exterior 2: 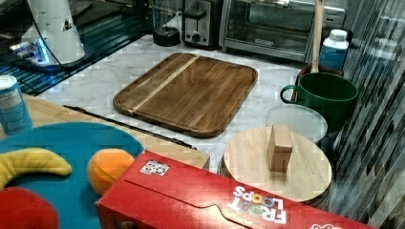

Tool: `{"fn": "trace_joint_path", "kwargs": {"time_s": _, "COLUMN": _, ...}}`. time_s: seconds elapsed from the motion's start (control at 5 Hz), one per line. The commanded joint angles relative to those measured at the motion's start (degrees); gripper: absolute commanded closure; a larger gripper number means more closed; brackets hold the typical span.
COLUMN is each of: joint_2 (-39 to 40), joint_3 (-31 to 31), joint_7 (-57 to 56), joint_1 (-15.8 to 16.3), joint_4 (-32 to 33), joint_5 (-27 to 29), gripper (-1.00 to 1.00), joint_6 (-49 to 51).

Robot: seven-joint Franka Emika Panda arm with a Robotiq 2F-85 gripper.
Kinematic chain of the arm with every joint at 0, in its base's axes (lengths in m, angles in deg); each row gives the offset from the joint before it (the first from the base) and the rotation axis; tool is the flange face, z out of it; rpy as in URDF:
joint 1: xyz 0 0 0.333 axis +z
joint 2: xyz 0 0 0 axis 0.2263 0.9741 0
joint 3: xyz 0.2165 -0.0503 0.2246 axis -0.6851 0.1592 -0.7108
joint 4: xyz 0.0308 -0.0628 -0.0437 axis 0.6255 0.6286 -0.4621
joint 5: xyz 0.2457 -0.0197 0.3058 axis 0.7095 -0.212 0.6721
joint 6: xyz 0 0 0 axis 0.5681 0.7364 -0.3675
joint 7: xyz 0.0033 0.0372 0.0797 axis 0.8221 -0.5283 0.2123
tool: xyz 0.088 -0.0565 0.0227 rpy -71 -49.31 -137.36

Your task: Open the drawer.

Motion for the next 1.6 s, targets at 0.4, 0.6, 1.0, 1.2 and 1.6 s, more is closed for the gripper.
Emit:
{"fn": "trace_joint_path", "kwargs": {"time_s": 0.4, "joint_2": -0.8, "joint_3": 0.7, "joint_7": -26.0, "joint_1": -0.8, "joint_4": 5.3, "joint_5": -2.2, "gripper": -1.00, "joint_6": -7.7}}
{"fn": "trace_joint_path", "kwargs": {"time_s": 0.6, "joint_2": -1.3, "joint_3": 0.7, "joint_7": -32.9, "joint_1": -2.0, "joint_4": 7.5, "joint_5": -3.4, "gripper": -1.00, "joint_6": -10.3}}
{"fn": "trace_joint_path", "kwargs": {"time_s": 1.0, "joint_2": -1.9, "joint_3": 2.8, "joint_7": -46.4, "joint_1": -3.5, "joint_4": 12.4, "joint_5": -6.1, "gripper": -1.00, "joint_6": -19.1}}
{"fn": "trace_joint_path", "kwargs": {"time_s": 1.2, "joint_2": -1.4, "joint_3": 3.9, "joint_7": -51.4, "joint_1": -4.2, "joint_4": 13.2, "joint_5": -6.7, "gripper": -1.00, "joint_6": -21.6}}
{"fn": "trace_joint_path", "kwargs": {"time_s": 1.6, "joint_2": 0.4, "joint_3": 3.9, "joint_7": -59.2, "joint_1": -7.8, "joint_4": 14.0, "joint_5": -6.8, "gripper": -1.00, "joint_6": -26.3}}
